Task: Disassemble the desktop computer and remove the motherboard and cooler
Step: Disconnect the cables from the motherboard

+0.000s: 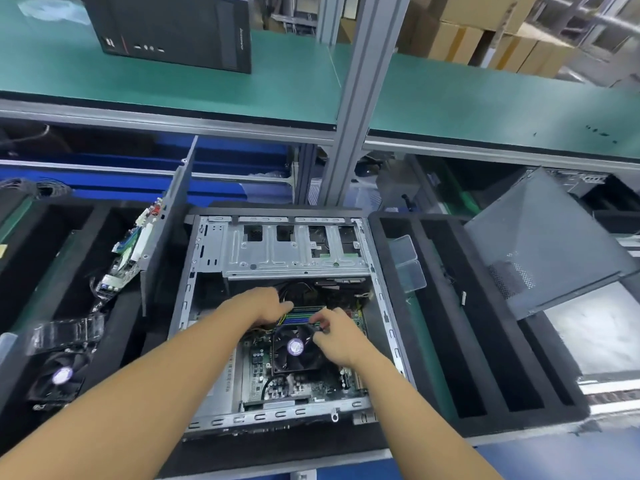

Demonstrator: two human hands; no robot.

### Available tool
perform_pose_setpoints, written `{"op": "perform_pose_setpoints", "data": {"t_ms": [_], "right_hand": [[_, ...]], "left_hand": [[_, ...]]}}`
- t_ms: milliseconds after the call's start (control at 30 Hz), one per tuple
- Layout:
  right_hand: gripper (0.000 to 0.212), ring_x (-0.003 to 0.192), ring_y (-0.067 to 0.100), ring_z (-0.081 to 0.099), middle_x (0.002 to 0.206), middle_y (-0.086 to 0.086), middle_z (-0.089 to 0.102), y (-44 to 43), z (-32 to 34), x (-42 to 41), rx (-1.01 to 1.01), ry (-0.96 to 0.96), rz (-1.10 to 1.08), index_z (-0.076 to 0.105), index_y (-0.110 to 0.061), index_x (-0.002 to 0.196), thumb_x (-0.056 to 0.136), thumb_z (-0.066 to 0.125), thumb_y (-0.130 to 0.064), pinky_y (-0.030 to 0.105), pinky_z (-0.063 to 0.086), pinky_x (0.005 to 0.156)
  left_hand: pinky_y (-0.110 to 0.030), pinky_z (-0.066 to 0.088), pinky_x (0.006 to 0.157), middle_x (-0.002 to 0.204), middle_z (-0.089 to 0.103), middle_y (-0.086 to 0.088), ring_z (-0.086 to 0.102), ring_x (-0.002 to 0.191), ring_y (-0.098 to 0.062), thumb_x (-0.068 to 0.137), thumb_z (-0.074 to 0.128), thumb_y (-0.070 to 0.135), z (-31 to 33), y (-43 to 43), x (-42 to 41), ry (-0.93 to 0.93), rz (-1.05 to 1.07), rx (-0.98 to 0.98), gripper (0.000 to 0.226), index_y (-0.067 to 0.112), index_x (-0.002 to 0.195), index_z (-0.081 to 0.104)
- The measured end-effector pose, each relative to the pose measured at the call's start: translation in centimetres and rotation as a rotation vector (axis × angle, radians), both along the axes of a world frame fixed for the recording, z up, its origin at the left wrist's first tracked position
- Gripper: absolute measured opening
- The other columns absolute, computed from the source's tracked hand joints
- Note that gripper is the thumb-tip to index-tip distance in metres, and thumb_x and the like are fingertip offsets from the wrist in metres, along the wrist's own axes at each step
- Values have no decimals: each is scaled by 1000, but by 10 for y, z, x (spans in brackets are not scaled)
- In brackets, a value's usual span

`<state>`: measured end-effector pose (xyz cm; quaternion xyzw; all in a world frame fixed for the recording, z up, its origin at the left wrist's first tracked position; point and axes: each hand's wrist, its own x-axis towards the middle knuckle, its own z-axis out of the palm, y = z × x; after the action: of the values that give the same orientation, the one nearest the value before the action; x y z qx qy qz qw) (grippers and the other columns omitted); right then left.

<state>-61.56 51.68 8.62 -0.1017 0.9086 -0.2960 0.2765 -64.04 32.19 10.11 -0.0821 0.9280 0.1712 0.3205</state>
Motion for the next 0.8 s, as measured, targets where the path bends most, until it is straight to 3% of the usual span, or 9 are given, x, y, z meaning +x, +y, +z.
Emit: {"op": "perform_pose_setpoints", "data": {"t_ms": [133, 200, 267, 367, 467, 600, 800], "right_hand": [[29, 88, 16, 61, 102, -5, 56, 6, -10, -14, -105, -38, -127, 60, -16, 125, 101, 45, -24, 18, 42, 65], [29, 72, 12, 57, 90, -4, 59, 5, -14, -22, -119, -36, -162, 53, -13, 130, 103, 44, -21, 15, 40, 53], [33, 78, 16, 58, 95, 4, 64, 0, -17, -33, -82, 15, -134, 48, -11, 134, 103, 46, -22, 23, 43, 60], [31, 93, 30, 63, 111, 17, 64, -13, -19, -48, 65, 100, -106, 54, -3, 124, 104, 46, -25, 31, 46, 71], [35, 90, 34, 65, 105, 20, 67, -23, -24, -61, 249, 134, -49, 64, 1, 105, 104, 45, -29, 31, 45, 66], [44, 99, 33, 66, 107, 15, 70, -29, -30, -76, 508, 101, 92, 69, -6, 107, 105, 39, -38, 30, 43, 69], [39, 88, 27, 66, 103, 10, 72, -33, -35, -83, 598, 66, 91, 66, -13, 95, 105, 39, -40, 27, 40, 64]], "left_hand": [[-41, 46, 99, 128, 58, -9, 56, 117, -30, 91, 50, 64, -16, 14, -13, 11, 13, -96, 66, 11, 131, 53], [-37, 48, 91, 110, 60, -6, 59, 105, -27, 94, 53, 50, -23, 15, -14, 51, 30, -147, 47, 11, 120, 59], [-33, 48, 84, 103, 59, -8, 56, 94, -25, 99, 46, 36, -27, 12, -15, 82, 64, -130, 38, 7, 118, 61], [-30, 44, 76, 102, 58, -11, 51, 89, -23, 103, 40, 33, -24, 5, -14, 99, 65, -88, 37, 3, 114, 60], [-33, 47, 83, 113, 62, -15, 56, 97, -27, 104, 39, 29, -26, 4, -13, 132, 65, -94, 35, 3, 115, 59], [-34, 49, 87, 121, 62, -14, 59, 106, -30, 102, 39, 27, -31, 1, -14, 136, 67, -109, 33, 7, 118, 60], [-35, 44, 92, 138, 54, -12, 54, 120, -29, 101, 36, 35, -28, -6, -22, 25, -16, -87, 42, 11, 130, 56]]}}
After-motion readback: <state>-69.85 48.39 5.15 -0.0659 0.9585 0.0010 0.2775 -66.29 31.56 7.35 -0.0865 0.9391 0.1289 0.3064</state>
